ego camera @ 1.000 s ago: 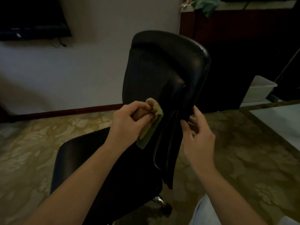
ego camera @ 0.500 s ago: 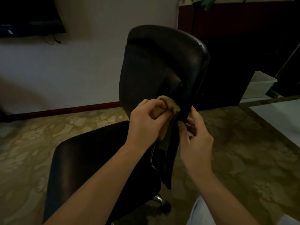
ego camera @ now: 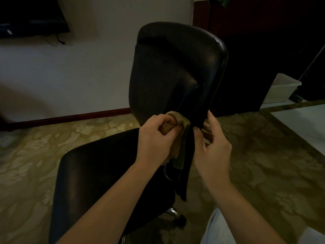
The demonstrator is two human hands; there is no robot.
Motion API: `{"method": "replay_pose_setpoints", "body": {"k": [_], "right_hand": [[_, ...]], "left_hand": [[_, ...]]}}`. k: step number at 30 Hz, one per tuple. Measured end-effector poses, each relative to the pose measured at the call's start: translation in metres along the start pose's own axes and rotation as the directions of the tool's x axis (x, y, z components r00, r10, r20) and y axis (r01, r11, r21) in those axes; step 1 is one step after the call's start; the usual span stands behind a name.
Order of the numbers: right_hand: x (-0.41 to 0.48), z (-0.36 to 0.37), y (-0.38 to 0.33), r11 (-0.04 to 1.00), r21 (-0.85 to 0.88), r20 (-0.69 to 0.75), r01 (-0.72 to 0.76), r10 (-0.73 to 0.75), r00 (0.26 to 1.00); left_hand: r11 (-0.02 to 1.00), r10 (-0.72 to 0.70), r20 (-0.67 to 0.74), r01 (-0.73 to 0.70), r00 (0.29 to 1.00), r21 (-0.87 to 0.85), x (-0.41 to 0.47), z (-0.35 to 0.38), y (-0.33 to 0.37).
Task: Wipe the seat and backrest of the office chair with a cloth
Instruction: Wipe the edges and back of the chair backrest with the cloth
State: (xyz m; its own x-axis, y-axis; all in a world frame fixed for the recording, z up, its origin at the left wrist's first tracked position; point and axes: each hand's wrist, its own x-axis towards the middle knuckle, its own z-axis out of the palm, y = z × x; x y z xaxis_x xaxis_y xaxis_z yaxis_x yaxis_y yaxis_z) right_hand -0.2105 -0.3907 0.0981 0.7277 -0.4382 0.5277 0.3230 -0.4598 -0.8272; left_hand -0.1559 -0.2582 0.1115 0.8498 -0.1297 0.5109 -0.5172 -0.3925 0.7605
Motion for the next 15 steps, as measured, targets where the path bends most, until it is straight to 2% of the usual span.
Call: {"method": "replay_pose_setpoints", "body": {"k": [4, 8, 15], "right_hand": [[-0.002, -0.002, -0.004, 0.998, 0.055, 0.024, -0.016, 0.015, 1.000], [-0.002, -0.002, -0.003, 0.998, 0.056, 0.029, -0.018, 0.016, 0.999], [0.000, -0.002, 0.001, 1.000, -0.006, 0.006, 0.003, -0.003, 1.000]], "left_hand": [[0.998, 0.050, -0.029, -0.051, 0.998, -0.022, 0.019, 0.003, 0.017], [0.997, 0.076, 0.020, -0.075, 0.997, -0.024, 0.024, 0.001, 0.016], [0.999, -0.048, 0.083, 0.046, 0.995, 0.029, -0.020, -0.009, -0.027]]}}
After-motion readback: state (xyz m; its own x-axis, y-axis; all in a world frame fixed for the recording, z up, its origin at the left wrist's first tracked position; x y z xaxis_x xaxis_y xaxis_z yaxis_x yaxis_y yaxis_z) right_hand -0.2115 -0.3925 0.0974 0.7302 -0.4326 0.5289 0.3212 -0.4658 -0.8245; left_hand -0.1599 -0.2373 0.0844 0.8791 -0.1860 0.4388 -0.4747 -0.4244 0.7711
